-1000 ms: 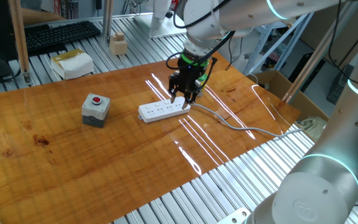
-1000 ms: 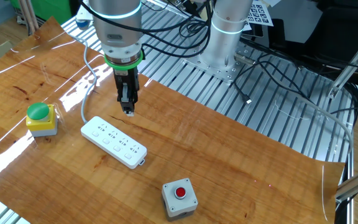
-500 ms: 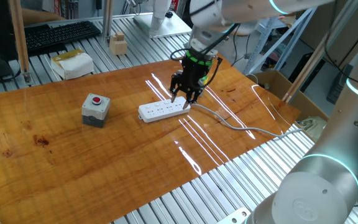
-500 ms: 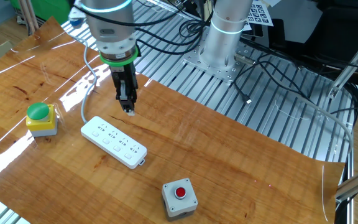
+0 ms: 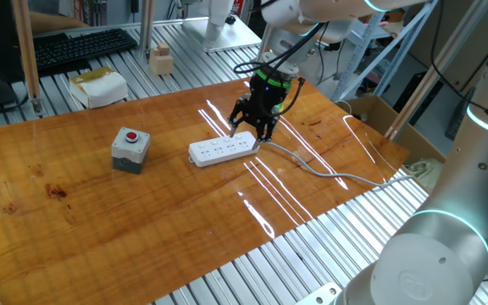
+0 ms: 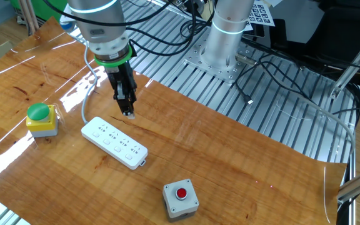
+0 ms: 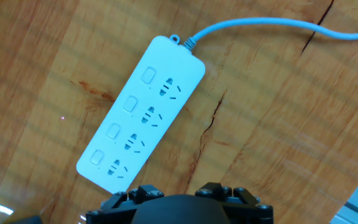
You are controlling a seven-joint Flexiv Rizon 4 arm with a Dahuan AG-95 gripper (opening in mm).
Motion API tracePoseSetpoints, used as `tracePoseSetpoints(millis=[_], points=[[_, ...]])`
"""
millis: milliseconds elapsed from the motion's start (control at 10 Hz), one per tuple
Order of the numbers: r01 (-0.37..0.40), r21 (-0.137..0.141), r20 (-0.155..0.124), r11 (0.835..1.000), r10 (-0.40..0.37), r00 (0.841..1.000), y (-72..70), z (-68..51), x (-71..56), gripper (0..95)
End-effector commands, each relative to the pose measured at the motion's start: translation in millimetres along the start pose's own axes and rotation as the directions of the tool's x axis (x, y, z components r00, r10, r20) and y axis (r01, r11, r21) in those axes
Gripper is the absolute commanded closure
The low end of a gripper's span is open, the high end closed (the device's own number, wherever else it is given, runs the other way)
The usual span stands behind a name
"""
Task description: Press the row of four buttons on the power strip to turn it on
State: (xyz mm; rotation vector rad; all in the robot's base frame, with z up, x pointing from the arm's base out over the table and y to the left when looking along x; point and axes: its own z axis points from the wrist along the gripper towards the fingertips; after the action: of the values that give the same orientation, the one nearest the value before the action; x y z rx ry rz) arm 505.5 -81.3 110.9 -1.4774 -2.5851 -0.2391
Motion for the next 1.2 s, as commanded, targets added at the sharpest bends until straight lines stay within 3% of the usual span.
tracePoseSetpoints(millis=[100,200,300,400,700,900,1200], points=[[0.01,0.003,0.003,1.0,-0.01,1.0,0.7,-0.5,-0.3,38.0],[0.016,0.003,0.007,1.0,-0.016,1.0,0.7,-0.5,-0.3,38.0],[0.018,0.014,0.032,1.0,-0.018,0.999,0.7,-0.5,-0.3,38.0],[0.015,0.045,0.082,0.999,-0.019,0.996,0.7,-0.5,-0.3,38.0],[-0.061,0.055,0.103,0.997,0.055,0.993,8.4,3.6,-11.3,38.0],[-0.123,0.074,0.158,0.99,0.111,0.981,17.1,12.3,-29.3,38.0],[-0.202,0.063,0.183,0.977,0.187,0.965,27.1,24.5,-57.8,38.0]])
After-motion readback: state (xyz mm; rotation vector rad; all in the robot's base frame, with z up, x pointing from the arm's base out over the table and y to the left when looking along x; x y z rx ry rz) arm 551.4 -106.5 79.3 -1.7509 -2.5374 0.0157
